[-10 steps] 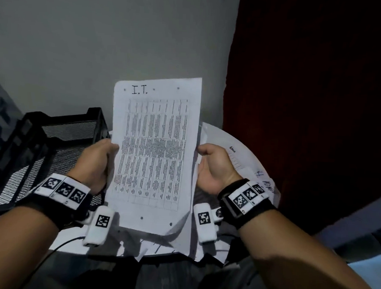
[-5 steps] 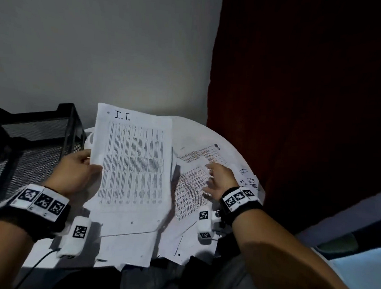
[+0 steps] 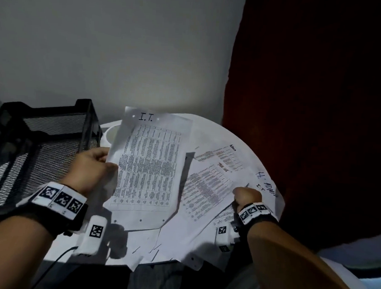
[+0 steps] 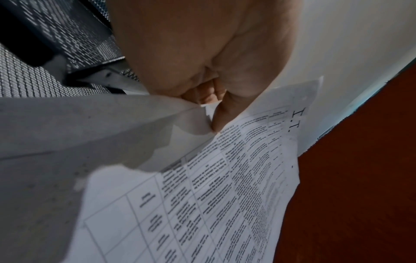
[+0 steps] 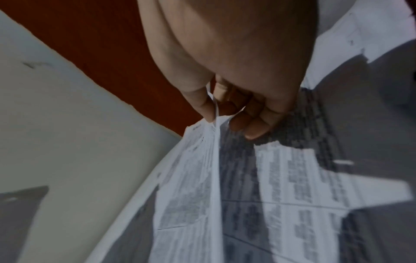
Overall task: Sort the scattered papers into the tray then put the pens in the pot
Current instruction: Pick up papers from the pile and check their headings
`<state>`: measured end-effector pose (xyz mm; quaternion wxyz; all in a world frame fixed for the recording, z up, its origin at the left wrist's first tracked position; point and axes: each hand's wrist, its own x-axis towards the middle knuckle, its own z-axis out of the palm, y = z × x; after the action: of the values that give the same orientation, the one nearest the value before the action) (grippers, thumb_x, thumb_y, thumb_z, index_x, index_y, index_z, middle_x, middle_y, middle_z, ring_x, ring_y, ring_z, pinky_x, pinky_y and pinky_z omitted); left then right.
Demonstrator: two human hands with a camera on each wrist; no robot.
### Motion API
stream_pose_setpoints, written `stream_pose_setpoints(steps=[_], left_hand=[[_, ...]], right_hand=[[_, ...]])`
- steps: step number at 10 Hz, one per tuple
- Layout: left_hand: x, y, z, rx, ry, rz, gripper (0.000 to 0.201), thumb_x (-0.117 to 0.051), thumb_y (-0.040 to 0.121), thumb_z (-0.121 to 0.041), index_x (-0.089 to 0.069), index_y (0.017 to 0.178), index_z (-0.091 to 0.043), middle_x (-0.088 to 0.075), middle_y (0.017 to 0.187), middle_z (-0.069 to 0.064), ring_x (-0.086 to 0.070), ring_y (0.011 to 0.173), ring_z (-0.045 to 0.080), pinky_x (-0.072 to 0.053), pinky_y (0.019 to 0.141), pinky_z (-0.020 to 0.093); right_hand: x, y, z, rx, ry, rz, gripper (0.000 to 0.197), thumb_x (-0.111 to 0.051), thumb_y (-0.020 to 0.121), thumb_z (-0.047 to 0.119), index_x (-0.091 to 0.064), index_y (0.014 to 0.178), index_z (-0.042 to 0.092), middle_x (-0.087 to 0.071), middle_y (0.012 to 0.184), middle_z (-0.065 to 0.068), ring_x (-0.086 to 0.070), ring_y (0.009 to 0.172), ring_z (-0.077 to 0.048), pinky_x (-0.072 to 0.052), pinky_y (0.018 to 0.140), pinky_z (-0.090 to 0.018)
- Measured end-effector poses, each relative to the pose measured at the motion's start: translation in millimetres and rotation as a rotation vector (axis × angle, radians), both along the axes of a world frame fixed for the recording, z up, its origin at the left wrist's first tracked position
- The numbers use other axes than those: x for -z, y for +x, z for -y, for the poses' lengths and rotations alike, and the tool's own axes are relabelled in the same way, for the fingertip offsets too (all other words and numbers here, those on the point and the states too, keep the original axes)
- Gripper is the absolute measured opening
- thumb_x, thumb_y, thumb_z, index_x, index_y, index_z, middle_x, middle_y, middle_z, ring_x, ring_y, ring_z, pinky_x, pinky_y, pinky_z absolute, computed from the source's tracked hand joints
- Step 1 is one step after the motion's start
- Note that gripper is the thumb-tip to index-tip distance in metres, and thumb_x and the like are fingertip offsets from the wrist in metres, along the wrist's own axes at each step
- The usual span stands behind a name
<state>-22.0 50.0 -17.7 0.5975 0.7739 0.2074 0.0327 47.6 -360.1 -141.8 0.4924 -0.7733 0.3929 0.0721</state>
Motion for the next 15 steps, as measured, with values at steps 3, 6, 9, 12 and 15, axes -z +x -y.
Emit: stream_pose_setpoints(steps=[3,6,9,12,15], left_hand=[[-11.8,3.8,-4.8,-0.076,0.068,0.078,0.027,-0.06,0.089,-0.004,-0.072,0.107,-0.02,-0.074,0.103,0.004,-0.069,0.097,0.027,-0.058,0.086,0.045],[-43.7,-21.6,-1.8,-0.122,-0.075,0.147,0.042,-0.043,0.084,0.006,-0.066,0.106,-0.02,-0.071,0.08,0.016,-0.067,0.059,0.032,-0.052,0.046,0.034],[-26.1,-29.9,22.6,0.32,-0.276,-0.021,0.049,-0.055,0.08,0.0,-0.065,0.125,-0.016,-0.06,0.087,0.046,-0.049,0.062,0.07,-0.048,0.06,0.076],[-23.8,-27.4,49.6,0.307,-0.298,-0.099,0.023,-0.063,0.096,-0.023,-0.068,0.114,-0.01,-0.077,0.105,0.01,-0.072,0.103,0.031,-0.055,0.095,0.046],[-16.5,-4.1,10.7,-0.032,0.09,-0.016,0.012,-0.07,0.091,-0.012,-0.069,0.103,-0.008,-0.073,0.081,0.012,-0.068,0.066,0.027,-0.057,0.062,0.037]], right_hand=[[-139.1,-18.5,-45.9,-0.02,0.149,0.701,0.019,-0.056,0.092,-0.001,-0.062,0.098,0.016,-0.068,0.093,-0.004,-0.064,0.077,-0.02,-0.051,0.062,-0.023],[-183.2,-45.2,-49.6,-0.174,0.616,0.673,0.039,-0.051,0.097,-0.009,-0.063,0.131,0.006,-0.074,0.122,-0.018,-0.071,0.111,-0.041,-0.056,0.093,-0.063],[-125.6,-48.6,-94.2,-0.251,0.757,0.36,0.036,-0.049,0.099,-0.008,-0.064,0.131,-0.001,-0.073,0.121,-0.025,-0.072,0.108,-0.044,-0.058,0.09,-0.062],[-83.2,-27.0,-105.9,-0.191,0.651,0.346,0.039,-0.059,0.09,-0.002,-0.067,0.124,0.013,-0.075,0.12,-0.015,-0.071,0.109,-0.04,-0.053,0.095,-0.068],[-60.8,-29.6,-77.6,-0.076,0.462,0.103,0.007,-0.059,0.095,0.014,-0.06,0.102,0.014,-0.054,0.083,-0.008,-0.049,0.072,-0.024,-0.045,0.057,-0.031]])
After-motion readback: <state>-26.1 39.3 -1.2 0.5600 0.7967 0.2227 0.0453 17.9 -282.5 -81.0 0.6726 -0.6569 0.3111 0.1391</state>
